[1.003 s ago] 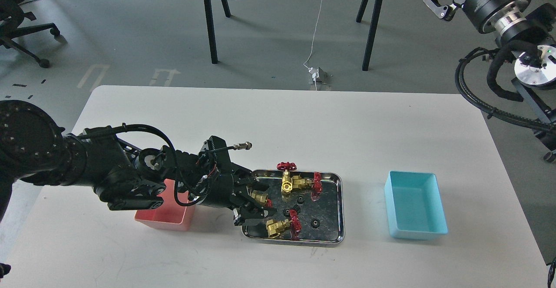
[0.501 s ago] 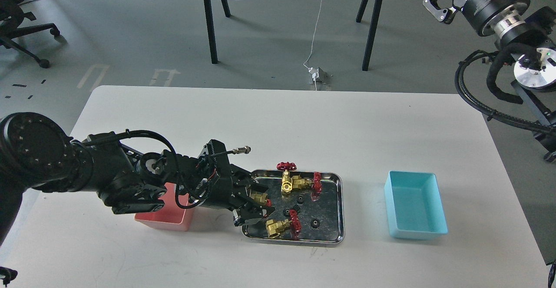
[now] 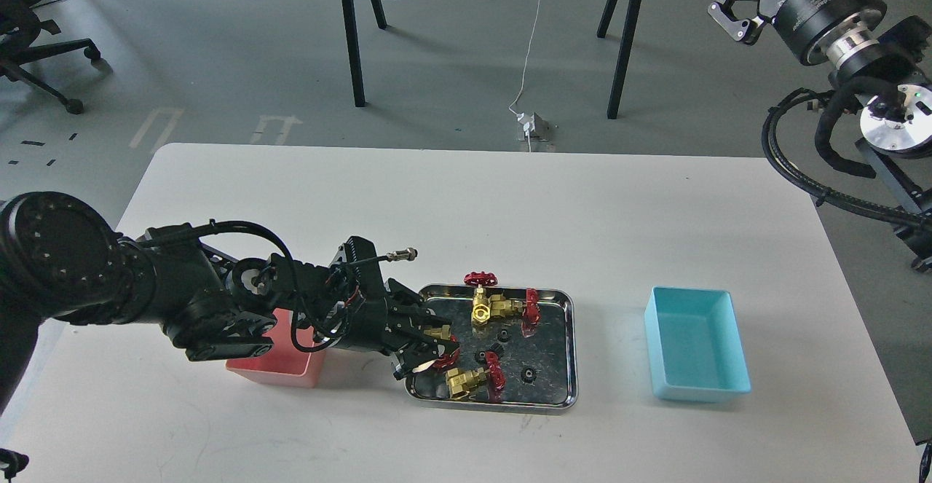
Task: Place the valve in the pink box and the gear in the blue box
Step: 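Lower the left gripper and grasp the small brass fitting in the tray, then lift the brass fitting and carry it over the pink box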
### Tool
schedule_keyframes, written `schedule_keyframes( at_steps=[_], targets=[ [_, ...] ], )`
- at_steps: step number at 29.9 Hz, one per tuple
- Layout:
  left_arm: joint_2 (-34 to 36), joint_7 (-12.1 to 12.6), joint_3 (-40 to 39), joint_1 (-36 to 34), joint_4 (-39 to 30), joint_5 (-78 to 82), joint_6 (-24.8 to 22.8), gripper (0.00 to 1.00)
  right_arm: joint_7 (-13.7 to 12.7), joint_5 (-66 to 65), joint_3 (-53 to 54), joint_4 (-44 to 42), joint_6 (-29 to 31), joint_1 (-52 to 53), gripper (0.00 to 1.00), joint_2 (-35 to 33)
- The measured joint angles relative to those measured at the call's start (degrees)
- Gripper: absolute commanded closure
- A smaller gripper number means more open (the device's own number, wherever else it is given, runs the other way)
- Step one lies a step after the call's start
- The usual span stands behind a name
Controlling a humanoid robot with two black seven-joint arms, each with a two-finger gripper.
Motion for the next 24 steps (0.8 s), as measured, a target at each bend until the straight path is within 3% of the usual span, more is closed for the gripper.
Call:
schedule_keyframes(
  at_steps=[5,16,24],
  targets=[
    [-0.1,0.0,0.0,0.0,0.4,0.0,1.6,0.84,0.0,0.0,0.0,0.1,0.0,-0.1,0.01,0.0],
    [1.0,0.0,-1.8,-1.0,0.7,-0.7,2.4,0.84,0.1,0.1,0.9,1.0,-0.3,-0.3,0.01,0.1],
    [8.1,0.0,-6.7,-4.6,-5.0,-0.7,2.4,0.84,0.1,0.1,0.8,3.1,-5.0,4.0,0.01,0.2]
  ],
)
